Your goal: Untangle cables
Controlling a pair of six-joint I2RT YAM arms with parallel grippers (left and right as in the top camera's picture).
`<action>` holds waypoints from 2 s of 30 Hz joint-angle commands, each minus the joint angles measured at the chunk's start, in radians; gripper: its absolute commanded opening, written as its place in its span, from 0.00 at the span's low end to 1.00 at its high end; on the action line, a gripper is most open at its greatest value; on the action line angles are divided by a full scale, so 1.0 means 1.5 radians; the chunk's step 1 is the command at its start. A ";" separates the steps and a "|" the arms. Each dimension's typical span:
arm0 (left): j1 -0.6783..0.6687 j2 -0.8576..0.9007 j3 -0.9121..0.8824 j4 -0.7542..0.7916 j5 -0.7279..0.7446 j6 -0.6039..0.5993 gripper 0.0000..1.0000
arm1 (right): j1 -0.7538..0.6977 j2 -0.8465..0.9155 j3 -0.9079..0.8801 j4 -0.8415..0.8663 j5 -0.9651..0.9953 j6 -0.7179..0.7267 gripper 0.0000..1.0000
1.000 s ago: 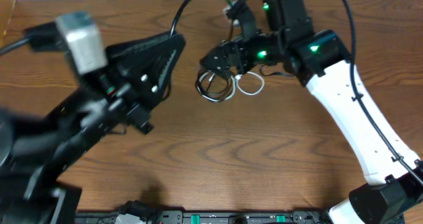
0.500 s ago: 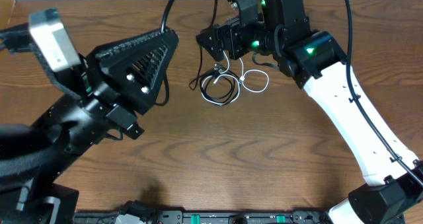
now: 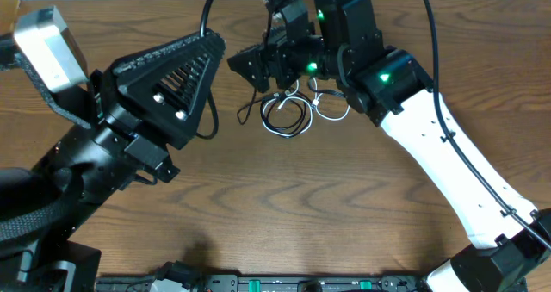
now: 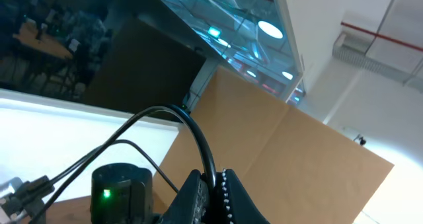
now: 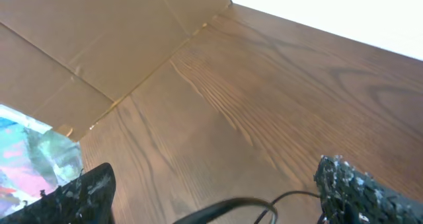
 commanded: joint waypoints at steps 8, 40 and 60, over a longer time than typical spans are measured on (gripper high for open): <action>-0.001 -0.001 0.003 0.003 -0.025 -0.013 0.07 | 0.001 0.004 0.001 0.001 0.010 0.013 0.37; -0.001 0.054 0.003 -0.363 -0.864 0.285 0.17 | -0.105 -0.011 0.001 -0.223 -0.307 0.157 0.01; -0.001 0.143 0.003 -0.559 -0.538 0.353 0.75 | -0.126 -0.010 0.001 -0.194 -0.318 0.426 0.01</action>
